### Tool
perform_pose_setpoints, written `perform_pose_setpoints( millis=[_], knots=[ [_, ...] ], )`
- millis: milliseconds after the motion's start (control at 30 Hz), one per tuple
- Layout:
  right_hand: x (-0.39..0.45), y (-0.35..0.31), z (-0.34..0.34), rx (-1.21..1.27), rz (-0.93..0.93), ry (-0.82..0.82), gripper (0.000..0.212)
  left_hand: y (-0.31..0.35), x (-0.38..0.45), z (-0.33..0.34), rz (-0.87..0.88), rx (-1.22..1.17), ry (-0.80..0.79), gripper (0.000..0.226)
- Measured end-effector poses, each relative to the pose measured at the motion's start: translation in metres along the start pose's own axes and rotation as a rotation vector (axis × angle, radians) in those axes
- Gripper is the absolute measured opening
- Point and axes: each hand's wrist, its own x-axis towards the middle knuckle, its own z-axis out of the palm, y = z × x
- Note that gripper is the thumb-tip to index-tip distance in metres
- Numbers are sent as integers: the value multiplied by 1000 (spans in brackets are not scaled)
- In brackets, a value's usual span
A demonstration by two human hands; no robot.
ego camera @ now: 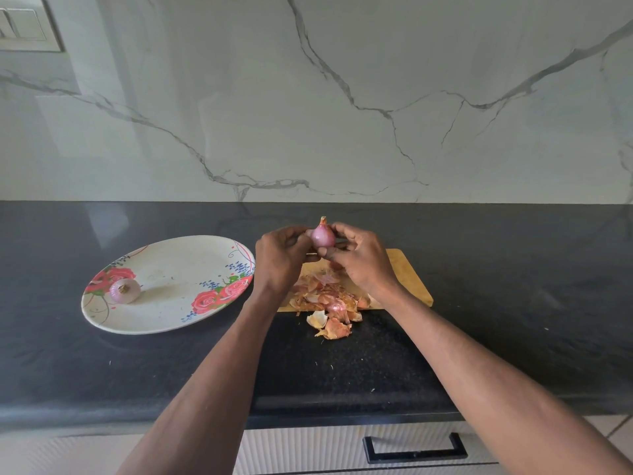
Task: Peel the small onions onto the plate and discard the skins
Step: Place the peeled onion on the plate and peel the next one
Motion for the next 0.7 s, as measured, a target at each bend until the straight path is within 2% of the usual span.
perform_pose_setpoints(
  millis=[300,367,500,633,700],
  knots=[
    [1,-5,-4,355,248,-87,35,3,5,-3,-210,-262,31,16],
    [1,-7,-5,433,281,-121,39,2,6,-3,-221,-277,34,17],
    [2,-7,-5,390,261,-125,52,-3,6,0,-140,-136,0,22],
    [-2,-10,-5,345,256,-77,37,-5,5,2,-122,-133,-36,17],
    [-3,-11,-3,314,221,-45,29,-8,4,3,-83,-57,-28,20]
  ],
)
